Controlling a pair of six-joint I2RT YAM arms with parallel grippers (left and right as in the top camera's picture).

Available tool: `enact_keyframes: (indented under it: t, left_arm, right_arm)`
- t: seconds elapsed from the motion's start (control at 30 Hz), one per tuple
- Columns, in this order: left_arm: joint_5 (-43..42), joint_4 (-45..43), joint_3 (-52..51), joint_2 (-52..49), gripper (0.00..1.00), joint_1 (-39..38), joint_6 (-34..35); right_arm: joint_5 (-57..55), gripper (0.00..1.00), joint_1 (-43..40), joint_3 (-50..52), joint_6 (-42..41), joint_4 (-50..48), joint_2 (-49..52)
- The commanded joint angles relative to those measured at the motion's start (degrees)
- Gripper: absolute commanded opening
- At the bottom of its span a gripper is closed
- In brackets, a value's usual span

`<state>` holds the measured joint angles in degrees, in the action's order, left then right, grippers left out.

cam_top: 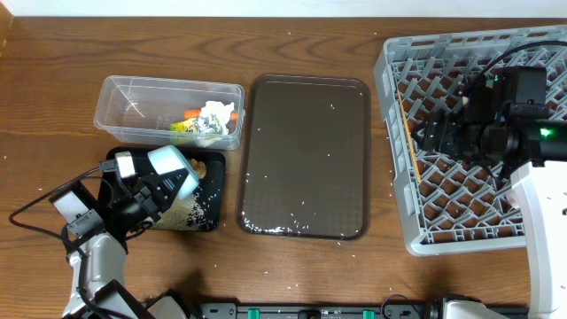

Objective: Sort waste into correct bins and load items into the dishwasher rack
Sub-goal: 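Tilt the bowl over the black tray to dump the rice, then carry the emptied bowl right toward the dishwasher rack with the left gripper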

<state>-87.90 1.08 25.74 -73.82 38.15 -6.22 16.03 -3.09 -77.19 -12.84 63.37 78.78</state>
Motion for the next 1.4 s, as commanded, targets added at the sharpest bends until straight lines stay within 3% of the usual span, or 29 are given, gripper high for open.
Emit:
enact_keyframes:
  t: [0.0, 0.07, 0.2, 0.33, 0.43, 0.57, 0.67, 1.03, 1.27, 1.37]
  left_arm:
    - [3.7, -0.8, -0.3, 0.2, 0.06, 0.0, 1.3]
    - [-2.1, -4.4, 0.1, 0.2, 0.06, -0.1, 7.3]
    - [0.4, -8.4, 0.1, 0.5, 0.06, -0.7, 10.6]
    - [0.0, -17.9, 0.1, 0.7, 0.06, -1.1, 24.1]
    - [0.3, -33.3, 0.1, 1.0, 0.06, -3.0, 38.1]
    - [4.3, -63.2, 1.4, 1.0, 0.06, -9.5, 60.2]
    - [8.9, -74.2, 3.7, 1.0, 0.06, -15.5, 68.5]
    - [27.7, -69.9, 5.9, 0.8, 0.06, -37.3, 67.5]
    - [37.8, -58.4, 10.0, -1.7, 0.06, -51.6, 58.3]
    - [40.5, -57.4, 13.2, -5.3, 0.06, -57.7, 56.3]
  right_arm:
    - [-0.2, 0.78, -0.6, -0.6, 0.3, 0.2, 0.0]
    - [-0.1, 0.79, -0.6, -0.6, 0.3, 0.2, 0.0]
    - [-0.1, 0.79, -0.6, -0.6, 0.7, 0.1, 0.0]
    - [-0.2, 0.79, -0.6, -0.6, 0.8, 0.1, 0.0]
    - [-0.1, 0.79, -0.6, -0.6, 0.9, -0.4, -0.1]
    - [-0.2, 0.79, -0.8, -0.7, 0.9, -0.9, -0.6]
    - [-0.2, 0.77, -1.2, -0.7, 0.9, -1.0, -1.7]
    - [-0.1, 0.79, -11.9, -0.7, 0.6, -0.6, -9.1]
    - [0.1, 0.81, -15.3, -0.7, -0.9, 0.4, -10.0]
    - [0.1, 0.8, -15.3, -0.7, -0.9, 0.9, -10.0]
